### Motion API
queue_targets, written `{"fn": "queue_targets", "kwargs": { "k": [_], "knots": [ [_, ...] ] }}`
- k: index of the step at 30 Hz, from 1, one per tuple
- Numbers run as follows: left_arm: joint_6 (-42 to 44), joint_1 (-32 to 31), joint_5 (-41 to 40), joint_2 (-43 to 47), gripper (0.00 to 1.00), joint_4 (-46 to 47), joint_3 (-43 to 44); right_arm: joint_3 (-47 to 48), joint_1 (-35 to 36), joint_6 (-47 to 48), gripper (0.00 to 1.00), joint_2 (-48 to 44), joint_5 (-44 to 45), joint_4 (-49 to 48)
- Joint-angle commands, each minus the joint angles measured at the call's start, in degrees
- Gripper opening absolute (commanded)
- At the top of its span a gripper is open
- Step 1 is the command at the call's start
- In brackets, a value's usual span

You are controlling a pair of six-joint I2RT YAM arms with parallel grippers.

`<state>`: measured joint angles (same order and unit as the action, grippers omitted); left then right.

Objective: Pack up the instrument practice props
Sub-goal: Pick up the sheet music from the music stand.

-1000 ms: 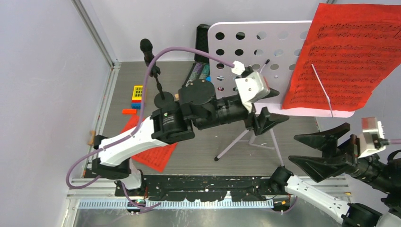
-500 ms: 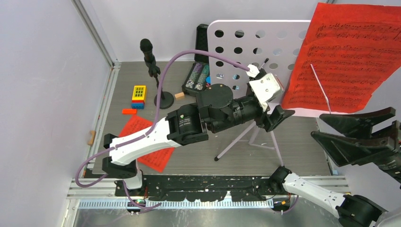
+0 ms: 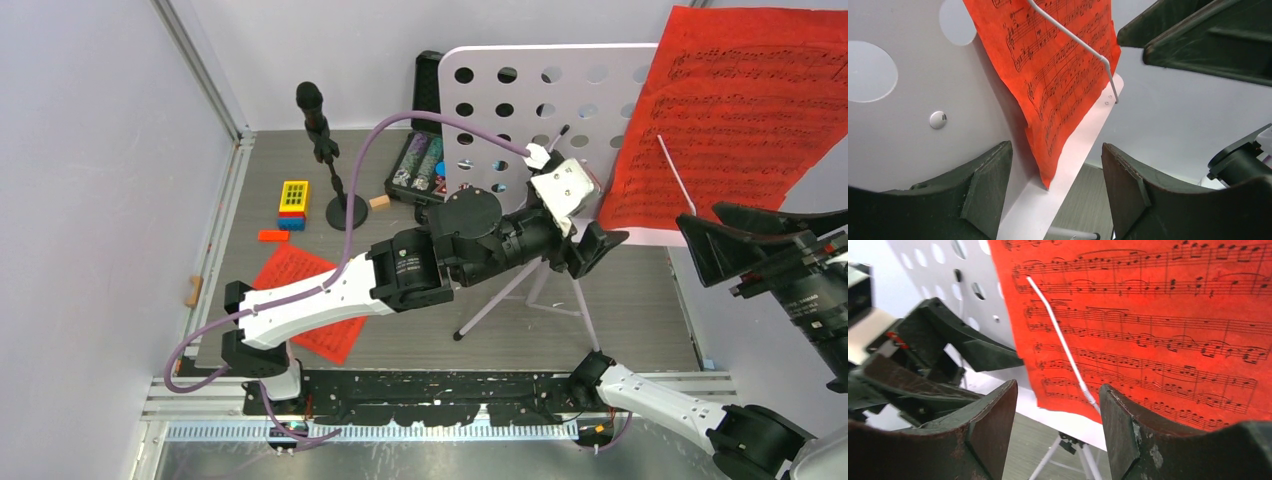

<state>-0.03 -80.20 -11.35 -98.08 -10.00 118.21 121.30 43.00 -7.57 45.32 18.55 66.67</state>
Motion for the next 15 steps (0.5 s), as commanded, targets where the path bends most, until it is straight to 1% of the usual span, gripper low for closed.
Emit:
{"fn": "queue_targets", "kwargs": {
  "k": [1, 5, 15],
  "knots": [
    [-1.2, -0.07, -1.02, 0.48, 0.68, 6.3, 0.96, -1.38, -0.11, 2.5, 0.66, 1.37, 6.72, -1.81],
    [-1.1, -0.07, -2.17, 0.6, 0.68, 8.1, -0.01, -1.98, -0.11, 4.06, 0.65, 2.56, 6.83, -2.45],
    [-1.43, -0.11, -2.9, -0.83, 0.68, 12.11, -0.18, -6.53, -0.17, 7.2, 0.57, 2.65, 6.5, -6.74]
  ]
}}
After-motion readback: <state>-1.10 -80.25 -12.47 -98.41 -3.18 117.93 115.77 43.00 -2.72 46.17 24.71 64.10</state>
